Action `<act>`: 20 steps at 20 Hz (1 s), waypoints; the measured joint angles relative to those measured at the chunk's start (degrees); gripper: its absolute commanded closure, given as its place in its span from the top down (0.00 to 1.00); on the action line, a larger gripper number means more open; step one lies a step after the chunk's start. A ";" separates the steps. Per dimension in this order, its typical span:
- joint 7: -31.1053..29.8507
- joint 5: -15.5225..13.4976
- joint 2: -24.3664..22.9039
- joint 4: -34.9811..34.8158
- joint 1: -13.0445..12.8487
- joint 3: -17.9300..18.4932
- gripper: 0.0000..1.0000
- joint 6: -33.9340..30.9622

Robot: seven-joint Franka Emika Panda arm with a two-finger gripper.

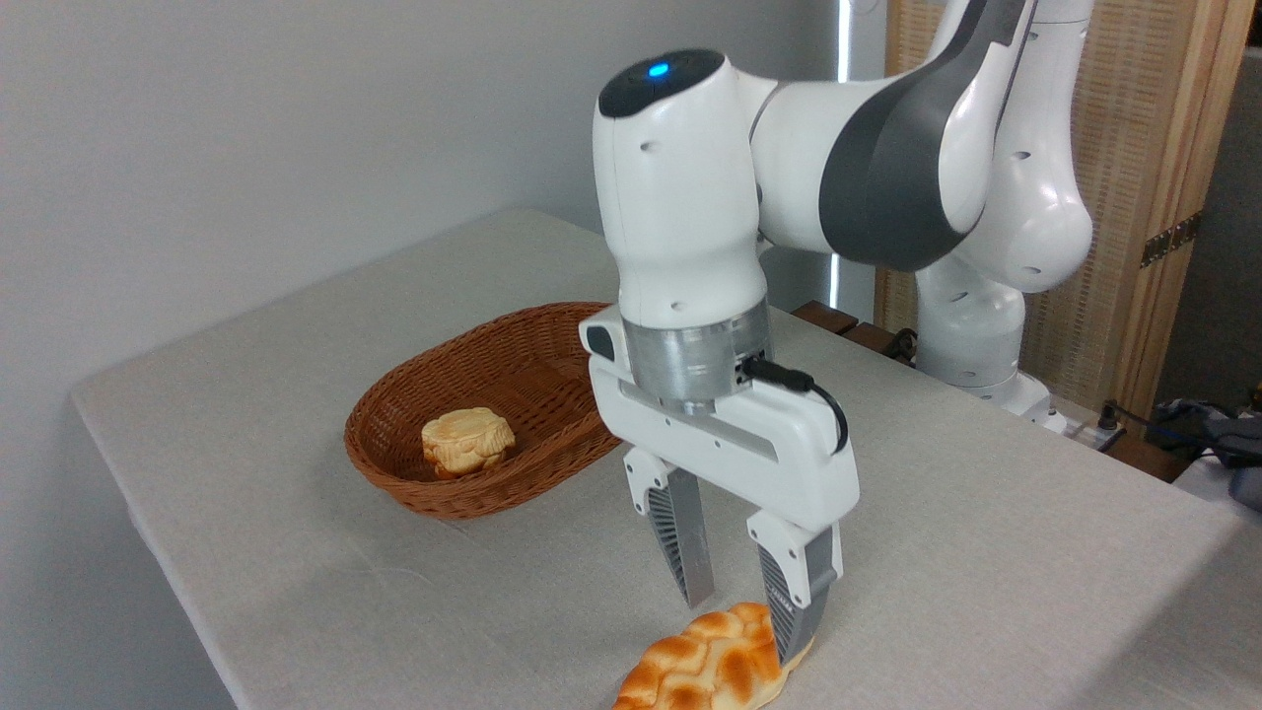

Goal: Put bread into the basket
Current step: 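Lower the gripper onto the braided loaf and close on it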

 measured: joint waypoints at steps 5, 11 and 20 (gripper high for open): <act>0.00 0.16 1.90 -0.37 0.00 0.87 1.00 1.27; 0.00 0.16 3.59 -0.52 -0.17 0.87 1.00 1.70; 0.00 0.16 3.60 -1.56 -0.67 0.87 0.27 1.87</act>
